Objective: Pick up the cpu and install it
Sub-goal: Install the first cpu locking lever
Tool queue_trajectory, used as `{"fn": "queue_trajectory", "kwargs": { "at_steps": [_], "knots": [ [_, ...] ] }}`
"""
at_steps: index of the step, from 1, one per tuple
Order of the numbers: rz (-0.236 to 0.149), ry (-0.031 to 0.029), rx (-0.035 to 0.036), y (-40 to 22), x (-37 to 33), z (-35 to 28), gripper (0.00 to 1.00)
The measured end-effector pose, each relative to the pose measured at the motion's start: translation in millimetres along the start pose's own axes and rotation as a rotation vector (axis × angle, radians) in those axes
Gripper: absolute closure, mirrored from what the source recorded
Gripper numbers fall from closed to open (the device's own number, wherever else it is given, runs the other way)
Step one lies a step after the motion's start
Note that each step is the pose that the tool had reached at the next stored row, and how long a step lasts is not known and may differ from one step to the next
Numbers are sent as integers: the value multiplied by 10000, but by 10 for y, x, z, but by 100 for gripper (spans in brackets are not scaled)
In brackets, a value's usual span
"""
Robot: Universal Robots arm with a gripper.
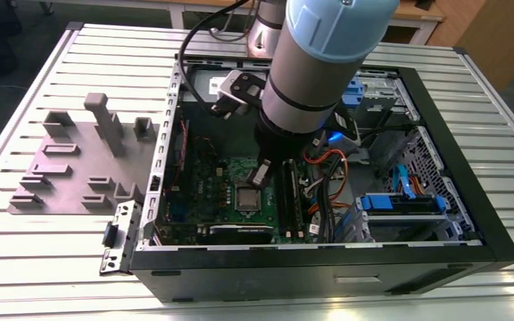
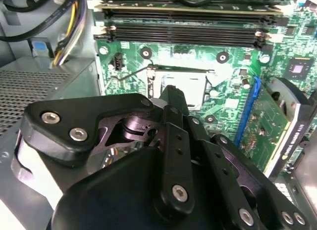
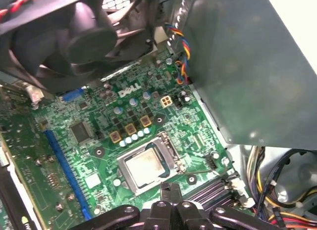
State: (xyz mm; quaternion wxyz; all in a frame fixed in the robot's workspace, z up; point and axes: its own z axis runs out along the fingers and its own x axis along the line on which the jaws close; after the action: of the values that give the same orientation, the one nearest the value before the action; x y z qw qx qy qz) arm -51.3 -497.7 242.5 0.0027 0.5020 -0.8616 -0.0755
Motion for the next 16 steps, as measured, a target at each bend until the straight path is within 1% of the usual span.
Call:
{"fn": "queue_trajectory", "kwargs": {
  "at_steps": [5,7,11,16],
  "knots": [
    [-2,-15,-8,24,-39,-37,89],
    [-3,-13,-8,33,-59,-42,89],
    [-3,-15,-5,53,-141,-34,89],
    [-4,-23,-10,17,-210,-34,89]
  ]
}}
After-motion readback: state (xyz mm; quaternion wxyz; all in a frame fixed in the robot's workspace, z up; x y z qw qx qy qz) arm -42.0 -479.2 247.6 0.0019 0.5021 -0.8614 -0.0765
